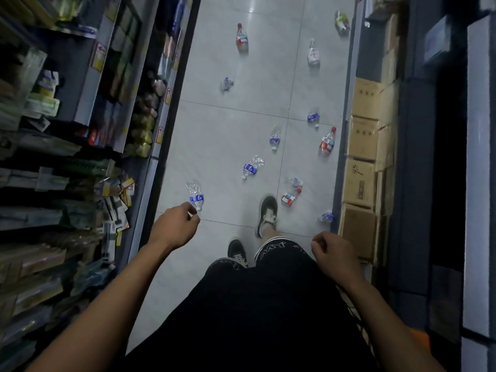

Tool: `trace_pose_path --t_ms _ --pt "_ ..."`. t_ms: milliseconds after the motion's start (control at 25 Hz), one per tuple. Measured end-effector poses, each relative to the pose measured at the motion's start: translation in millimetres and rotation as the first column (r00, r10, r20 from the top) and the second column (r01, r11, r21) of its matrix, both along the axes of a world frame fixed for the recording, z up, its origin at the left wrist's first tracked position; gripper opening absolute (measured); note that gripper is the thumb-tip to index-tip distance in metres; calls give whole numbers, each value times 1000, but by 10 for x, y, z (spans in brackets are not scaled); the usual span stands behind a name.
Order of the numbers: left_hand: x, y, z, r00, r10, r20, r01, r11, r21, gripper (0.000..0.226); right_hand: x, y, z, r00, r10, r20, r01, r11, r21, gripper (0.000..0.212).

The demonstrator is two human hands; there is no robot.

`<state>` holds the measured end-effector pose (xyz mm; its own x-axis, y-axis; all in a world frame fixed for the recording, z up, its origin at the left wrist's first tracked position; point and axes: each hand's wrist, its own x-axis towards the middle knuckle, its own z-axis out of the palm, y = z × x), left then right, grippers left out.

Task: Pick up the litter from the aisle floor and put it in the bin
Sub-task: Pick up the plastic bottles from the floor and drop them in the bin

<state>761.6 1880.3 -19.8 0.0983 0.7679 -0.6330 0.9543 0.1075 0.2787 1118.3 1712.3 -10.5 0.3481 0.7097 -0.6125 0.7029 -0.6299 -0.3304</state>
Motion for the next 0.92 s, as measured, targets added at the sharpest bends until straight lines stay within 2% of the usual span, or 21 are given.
trace_pose_path --t_ms 120,280,480,560,760,840,920 --pt "203 417 -81 999 40 -16 -40 999 1 24 205 598 -181 997 47 -63 -49 998 -36 8" --pt "428 778 -270 984 167 -62 -171 983 -69 24 215 1450 -409 975 156 -157 -169 983 -72 13" --pt "515 1167 -950 947 317 -46 -321 934 -158 21 -92 2343 -1071 937 289 -194 -327 923 -204 17" --pt "466 1264 -1468 922 382 -64 -387 902 -192 22 -257 2561 -1585 937 293 -191 -335 909 -247 19" --pt "226 1371 -3519 903 415 -113 -429 861 -274 18 -772 2932 -3661 926 280 -253 -364 842 -397 20" --pt "55 1343 -4530 903 406 -139 -429 861 -272 30 -944 3053 -4612 956 155 -249 -254 861 -441 25" --pt "-85 1312 -5419 894 414 -170 -445 862 -242 46 -1067 3175 -5427 978 -35 -207 -62 895 -441 36"
